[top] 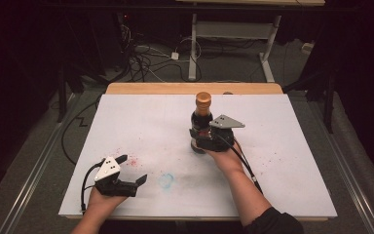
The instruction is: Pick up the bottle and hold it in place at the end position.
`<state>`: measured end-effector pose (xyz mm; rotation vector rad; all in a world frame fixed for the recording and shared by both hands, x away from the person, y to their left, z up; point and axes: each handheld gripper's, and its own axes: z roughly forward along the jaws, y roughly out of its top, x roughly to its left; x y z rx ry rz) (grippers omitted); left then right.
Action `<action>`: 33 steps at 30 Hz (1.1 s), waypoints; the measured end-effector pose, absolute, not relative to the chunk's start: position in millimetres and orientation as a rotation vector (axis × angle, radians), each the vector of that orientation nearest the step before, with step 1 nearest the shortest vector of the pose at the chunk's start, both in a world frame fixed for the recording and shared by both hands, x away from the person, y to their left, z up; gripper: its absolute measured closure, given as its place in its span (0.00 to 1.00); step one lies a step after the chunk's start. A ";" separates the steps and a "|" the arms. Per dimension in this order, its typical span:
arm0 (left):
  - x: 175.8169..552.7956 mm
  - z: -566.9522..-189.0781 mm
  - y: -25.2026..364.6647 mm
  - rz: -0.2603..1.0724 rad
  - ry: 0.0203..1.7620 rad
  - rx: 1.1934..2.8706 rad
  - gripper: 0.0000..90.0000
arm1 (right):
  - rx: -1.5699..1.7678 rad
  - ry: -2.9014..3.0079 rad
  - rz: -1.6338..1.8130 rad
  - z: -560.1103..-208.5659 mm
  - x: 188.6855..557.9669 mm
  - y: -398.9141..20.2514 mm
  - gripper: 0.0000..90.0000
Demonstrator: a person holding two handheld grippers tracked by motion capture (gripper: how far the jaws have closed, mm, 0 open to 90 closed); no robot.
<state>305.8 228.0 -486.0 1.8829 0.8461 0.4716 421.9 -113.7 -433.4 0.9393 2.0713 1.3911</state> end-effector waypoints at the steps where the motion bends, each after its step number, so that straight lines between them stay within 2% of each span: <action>1: 305.8 -486.0 228.1 0.471 0.846 1.883 0.00 | 0.953 2.077 1.390 -434.8 422.8 -112.1 0.35; 33: 306.5 -487.0 225.5 0.456 0.838 1.887 0.00 | 0.925 2.070 1.407 -441.4 423.4 -112.1 0.32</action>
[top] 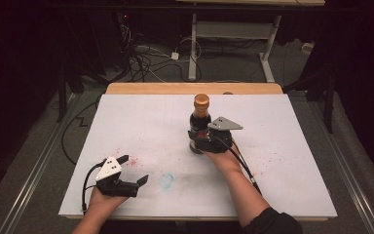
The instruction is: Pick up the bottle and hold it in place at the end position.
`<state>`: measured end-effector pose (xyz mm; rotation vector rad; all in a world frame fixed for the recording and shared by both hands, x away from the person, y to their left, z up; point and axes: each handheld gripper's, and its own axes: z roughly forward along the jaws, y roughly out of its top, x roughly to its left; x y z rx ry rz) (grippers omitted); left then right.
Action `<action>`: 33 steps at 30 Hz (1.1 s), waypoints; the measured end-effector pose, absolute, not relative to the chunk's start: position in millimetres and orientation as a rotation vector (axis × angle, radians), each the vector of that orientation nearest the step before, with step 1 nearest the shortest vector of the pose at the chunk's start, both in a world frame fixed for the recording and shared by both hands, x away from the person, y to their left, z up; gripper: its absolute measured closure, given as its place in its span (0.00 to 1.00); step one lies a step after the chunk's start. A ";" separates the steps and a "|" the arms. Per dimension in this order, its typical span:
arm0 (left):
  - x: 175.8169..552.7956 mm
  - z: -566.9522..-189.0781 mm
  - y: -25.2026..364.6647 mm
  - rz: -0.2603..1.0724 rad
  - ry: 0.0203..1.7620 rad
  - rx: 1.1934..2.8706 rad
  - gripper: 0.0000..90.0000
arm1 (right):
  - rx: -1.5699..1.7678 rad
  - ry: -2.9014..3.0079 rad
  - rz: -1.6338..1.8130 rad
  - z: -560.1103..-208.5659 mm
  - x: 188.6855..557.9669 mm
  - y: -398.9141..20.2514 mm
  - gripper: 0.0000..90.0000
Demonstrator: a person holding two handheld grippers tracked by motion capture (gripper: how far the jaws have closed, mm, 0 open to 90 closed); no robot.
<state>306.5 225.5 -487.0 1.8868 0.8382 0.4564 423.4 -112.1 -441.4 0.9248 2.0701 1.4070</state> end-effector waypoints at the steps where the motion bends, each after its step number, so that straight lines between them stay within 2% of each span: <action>1: 306.7 -487.1 225.3 0.457 0.837 1.886 0.00 | 0.925 2.070 1.407 -441.4 423.4 -112.1 0.32; 6: 308.1 -487.3 224.2 0.453 0.838 1.882 0.00 | 0.949 2.079 1.420 -435.9 420.5 -120.2 0.23; 14: 310.6 -484.2 220.9 0.452 0.836 1.857 0.00 | 0.926 2.066 1.449 -428.4 405.5 -133.1 0.22; 27: 328.1 -473.4 203.4 0.428 0.816 1.858 0.00 | 0.948 2.037 1.459 -419.7 389.9 -159.9 0.36; 31: 336.6 -470.4 194.8 0.413 0.809 1.862 0.00 | 0.946 2.028 1.453 -416.8 387.6 -163.8 0.47; 32: 338.8 -470.1 192.3 0.410 0.806 1.864 0.00 | 0.950 2.026 1.454 -415.9 387.6 -165.2 0.53; 33: 341.0 -469.8 190.2 0.407 0.800 1.864 0.00 | 0.950 2.026 1.454 -415.9 387.6 -165.2 0.53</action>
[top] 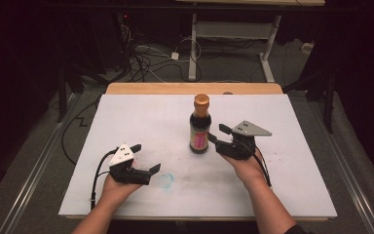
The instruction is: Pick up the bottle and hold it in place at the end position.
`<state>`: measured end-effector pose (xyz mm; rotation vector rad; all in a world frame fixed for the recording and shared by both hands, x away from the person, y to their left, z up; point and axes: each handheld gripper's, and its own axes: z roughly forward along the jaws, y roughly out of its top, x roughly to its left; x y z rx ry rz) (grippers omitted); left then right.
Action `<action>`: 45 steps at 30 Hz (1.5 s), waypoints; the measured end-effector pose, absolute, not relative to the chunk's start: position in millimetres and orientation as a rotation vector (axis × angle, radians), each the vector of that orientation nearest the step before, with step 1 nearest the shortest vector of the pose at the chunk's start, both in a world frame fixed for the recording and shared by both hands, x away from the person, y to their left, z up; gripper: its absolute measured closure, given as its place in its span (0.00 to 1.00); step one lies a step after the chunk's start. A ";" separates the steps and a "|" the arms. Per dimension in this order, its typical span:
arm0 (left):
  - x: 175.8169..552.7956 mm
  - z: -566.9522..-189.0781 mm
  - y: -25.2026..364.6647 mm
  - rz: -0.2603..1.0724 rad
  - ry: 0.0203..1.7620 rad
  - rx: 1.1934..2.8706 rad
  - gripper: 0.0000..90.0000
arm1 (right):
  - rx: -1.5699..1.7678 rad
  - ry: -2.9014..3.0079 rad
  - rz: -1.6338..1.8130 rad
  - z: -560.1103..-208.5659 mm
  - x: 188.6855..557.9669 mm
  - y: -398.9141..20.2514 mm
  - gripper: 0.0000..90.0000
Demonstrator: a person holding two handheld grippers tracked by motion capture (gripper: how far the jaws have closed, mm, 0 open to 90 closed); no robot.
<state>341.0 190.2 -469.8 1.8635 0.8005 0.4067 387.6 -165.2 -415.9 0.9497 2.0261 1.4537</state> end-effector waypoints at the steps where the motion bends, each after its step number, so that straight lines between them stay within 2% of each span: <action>1: 343.3 -469.5 188.0 0.402 0.794 1.861 0.00 | 0.953 2.023 1.454 -415.5 387.5 -165.5 0.55; 2: 345.5 -469.2 185.4 0.403 0.788 1.862 0.00 | 0.952 2.022 1.456 -414.8 387.1 -167.0 0.61; 4: 350.6 -468.1 180.0 0.401 0.777 1.871 0.00 | 0.949 2.019 1.457 -414.5 387.2 -167.8 0.63; 11: 368.9 -464.3 160.0 0.384 0.745 1.872 0.00 | 0.941 1.999 1.484 -412.8 386.6 -172.8 0.90; 17: 383.5 -464.9 142.5 0.381 0.727 1.877 0.00 | 0.934 1.999 1.495 -411.8 387.6 -174.2 0.99; 45: 437.3 -458.6 72.3 0.290 0.648 1.893 0.04 | 0.907 1.996 1.505 -392.7 395.0 -183.8 1.00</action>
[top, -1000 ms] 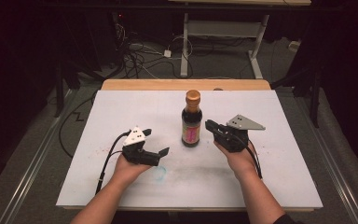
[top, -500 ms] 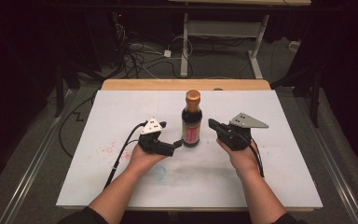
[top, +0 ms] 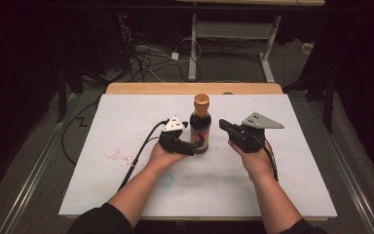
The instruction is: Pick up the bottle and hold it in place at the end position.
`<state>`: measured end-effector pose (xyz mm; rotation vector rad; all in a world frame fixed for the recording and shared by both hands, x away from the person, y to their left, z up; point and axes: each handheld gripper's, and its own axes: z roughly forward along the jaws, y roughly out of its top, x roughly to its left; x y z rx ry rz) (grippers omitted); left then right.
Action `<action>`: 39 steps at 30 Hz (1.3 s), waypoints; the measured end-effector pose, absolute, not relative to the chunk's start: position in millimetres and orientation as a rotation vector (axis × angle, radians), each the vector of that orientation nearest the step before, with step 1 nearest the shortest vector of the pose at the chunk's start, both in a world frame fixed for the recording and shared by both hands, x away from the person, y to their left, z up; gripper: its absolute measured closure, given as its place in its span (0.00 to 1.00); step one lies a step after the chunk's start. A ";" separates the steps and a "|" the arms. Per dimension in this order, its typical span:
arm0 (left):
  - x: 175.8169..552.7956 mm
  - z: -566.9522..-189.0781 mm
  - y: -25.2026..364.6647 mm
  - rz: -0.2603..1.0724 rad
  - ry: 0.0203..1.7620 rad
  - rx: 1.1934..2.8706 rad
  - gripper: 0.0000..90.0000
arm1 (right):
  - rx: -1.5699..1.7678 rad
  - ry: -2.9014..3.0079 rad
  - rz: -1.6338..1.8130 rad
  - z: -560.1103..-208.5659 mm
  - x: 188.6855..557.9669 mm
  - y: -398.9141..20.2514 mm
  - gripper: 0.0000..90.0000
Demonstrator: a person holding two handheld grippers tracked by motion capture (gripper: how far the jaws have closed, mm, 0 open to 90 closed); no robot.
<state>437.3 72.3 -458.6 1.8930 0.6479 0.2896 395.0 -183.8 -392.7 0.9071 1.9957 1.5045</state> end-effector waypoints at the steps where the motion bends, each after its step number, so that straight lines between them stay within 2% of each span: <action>1: 437.6 -459.3 69.2 0.285 0.642 1.893 0.05 | 0.904 1.995 1.506 -390.8 394.9 -183.2 1.00; 4: 437.5 -459.6 66.4 0.288 0.638 1.893 0.06 | 0.902 1.997 1.501 -389.4 395.2 -182.4 1.00; 9: 437.7 -457.2 62.3 0.291 0.622 1.898 0.15 | 0.895 2.001 1.501 -386.1 395.8 -179.5 1.00; 22: 437.8 -452.1 64.4 0.280 0.603 1.893 0.28 | 0.886 2.014 1.515 -377.3 396.0 -173.7 1.00; 39: 437.2 -453.0 64.5 0.302 0.589 1.900 0.31 | 0.855 2.026 1.508 -372.1 395.0 -170.7 1.00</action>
